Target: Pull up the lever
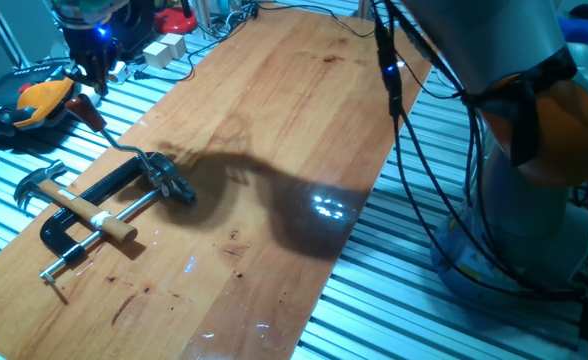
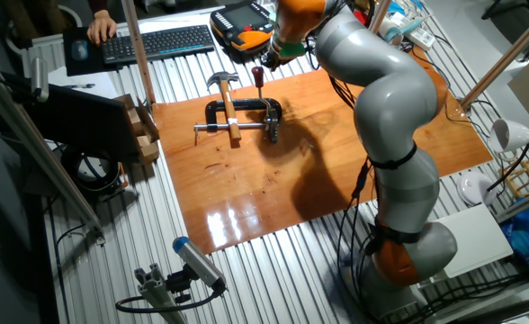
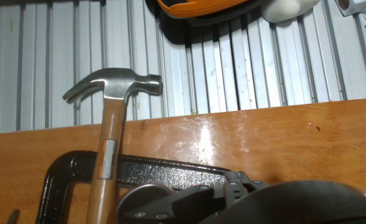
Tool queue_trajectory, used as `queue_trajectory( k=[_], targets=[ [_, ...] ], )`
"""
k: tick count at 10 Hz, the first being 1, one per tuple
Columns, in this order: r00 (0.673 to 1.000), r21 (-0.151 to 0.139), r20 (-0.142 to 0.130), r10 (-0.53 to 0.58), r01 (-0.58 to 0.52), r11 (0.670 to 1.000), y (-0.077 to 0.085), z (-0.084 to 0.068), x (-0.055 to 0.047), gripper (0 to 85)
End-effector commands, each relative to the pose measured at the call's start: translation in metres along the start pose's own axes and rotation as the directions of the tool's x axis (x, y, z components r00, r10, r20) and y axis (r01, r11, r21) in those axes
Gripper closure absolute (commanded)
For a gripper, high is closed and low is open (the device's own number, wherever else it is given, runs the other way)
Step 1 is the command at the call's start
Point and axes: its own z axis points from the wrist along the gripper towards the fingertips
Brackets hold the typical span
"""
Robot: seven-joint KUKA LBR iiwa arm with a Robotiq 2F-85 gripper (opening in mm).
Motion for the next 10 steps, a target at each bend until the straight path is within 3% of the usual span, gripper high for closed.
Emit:
queue_trajectory(
  k=[1, 5, 6, 10],
  targets=[
    [1.0, -0.008, -0.007, 0.012, -0.012, 1.0, 0.0, 0.001, -0.001, 85.0],
    [0.998, -0.019, -0.012, 0.054, -0.054, 0.998, 0.003, 0.017, -0.017, 85.0],
    [0.996, -0.034, -0.014, 0.083, -0.083, 0.996, 0.003, 0.019, -0.02, 85.0],
    [0.992, -0.013, -0.002, 0.123, -0.123, 0.992, 0.009, 0.02, -0.017, 85.0]
  ],
)
